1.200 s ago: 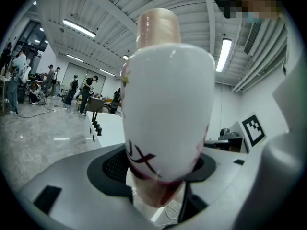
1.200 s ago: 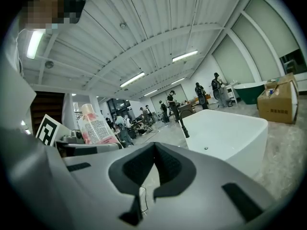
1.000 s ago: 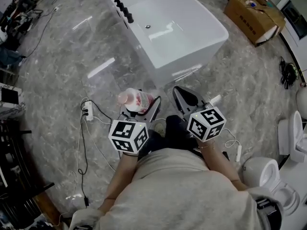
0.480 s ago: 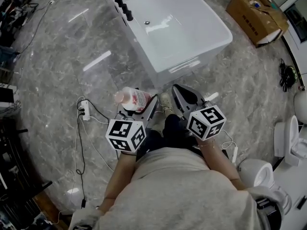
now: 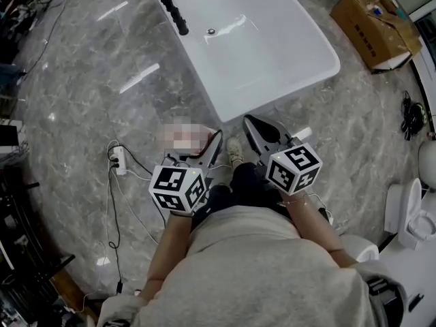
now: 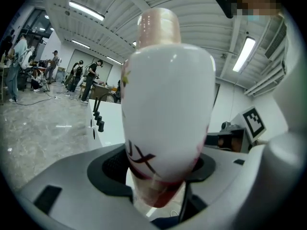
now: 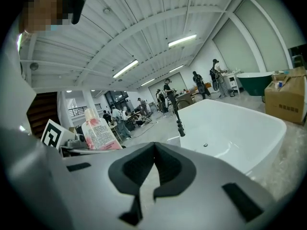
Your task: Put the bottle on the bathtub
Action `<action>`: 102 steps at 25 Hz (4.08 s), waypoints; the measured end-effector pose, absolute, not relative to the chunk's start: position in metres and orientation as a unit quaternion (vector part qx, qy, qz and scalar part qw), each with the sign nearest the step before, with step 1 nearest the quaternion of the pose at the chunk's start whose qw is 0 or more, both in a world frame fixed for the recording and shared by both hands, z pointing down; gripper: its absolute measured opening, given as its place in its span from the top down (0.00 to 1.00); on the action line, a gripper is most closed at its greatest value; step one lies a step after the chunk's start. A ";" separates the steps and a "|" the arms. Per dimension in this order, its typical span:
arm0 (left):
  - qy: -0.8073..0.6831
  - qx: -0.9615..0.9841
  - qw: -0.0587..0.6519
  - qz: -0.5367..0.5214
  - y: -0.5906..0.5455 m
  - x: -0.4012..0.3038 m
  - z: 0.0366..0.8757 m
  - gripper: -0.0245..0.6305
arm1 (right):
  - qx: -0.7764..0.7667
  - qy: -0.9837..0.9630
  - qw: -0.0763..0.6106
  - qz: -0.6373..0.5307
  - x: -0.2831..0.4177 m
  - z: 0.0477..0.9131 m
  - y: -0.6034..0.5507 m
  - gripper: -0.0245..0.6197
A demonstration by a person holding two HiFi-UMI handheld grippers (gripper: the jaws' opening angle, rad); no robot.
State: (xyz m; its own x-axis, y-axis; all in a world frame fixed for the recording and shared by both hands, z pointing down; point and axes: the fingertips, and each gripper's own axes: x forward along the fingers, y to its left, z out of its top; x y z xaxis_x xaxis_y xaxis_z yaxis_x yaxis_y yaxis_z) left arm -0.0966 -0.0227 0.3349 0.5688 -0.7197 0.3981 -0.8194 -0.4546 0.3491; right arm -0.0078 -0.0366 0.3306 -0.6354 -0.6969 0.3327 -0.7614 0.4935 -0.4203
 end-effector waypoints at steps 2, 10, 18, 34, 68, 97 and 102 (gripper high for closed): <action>-0.456 0.843 0.263 0.106 -0.047 -0.089 0.339 0.51 | 0.414 -0.865 0.065 0.276 -0.001 0.333 -0.062 0.96; -0.484 0.824 0.273 0.113 -0.131 -0.077 0.351 0.51 | 0.375 -0.878 0.077 0.287 0.013 0.347 -0.152 0.96; -0.498 0.809 0.287 0.120 -0.166 -0.074 0.374 0.51 | 0.364 -0.874 0.082 0.310 0.025 0.374 -0.190 0.96; -0.459 0.822 0.306 0.143 -0.170 -0.072 0.421 0.51 | 0.375 -0.854 0.095 0.349 0.015 0.426 -0.165 0.96; -0.483 0.803 0.296 0.184 -0.281 -0.081 0.565 0.51 | 0.414 -0.848 0.157 0.291 0.017 0.548 -0.261 0.96; -0.559 0.792 0.174 0.173 -0.355 -0.089 0.607 0.51 | 0.456 -0.811 0.118 0.348 0.051 0.591 -0.274 0.96; -0.556 0.799 0.146 0.175 -0.344 -0.080 0.586 0.51 | 0.463 -0.805 0.115 0.352 0.060 0.577 -0.259 0.96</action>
State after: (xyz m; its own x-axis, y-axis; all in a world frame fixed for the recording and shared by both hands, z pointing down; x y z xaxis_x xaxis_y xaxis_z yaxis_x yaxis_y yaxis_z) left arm -0.0800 -0.3439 0.5863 0.3211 -0.8373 0.4426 -0.9398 -0.3395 0.0395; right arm 0.0596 -0.2585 0.5766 -0.5443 -0.6656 0.5106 -0.8269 0.3232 -0.4602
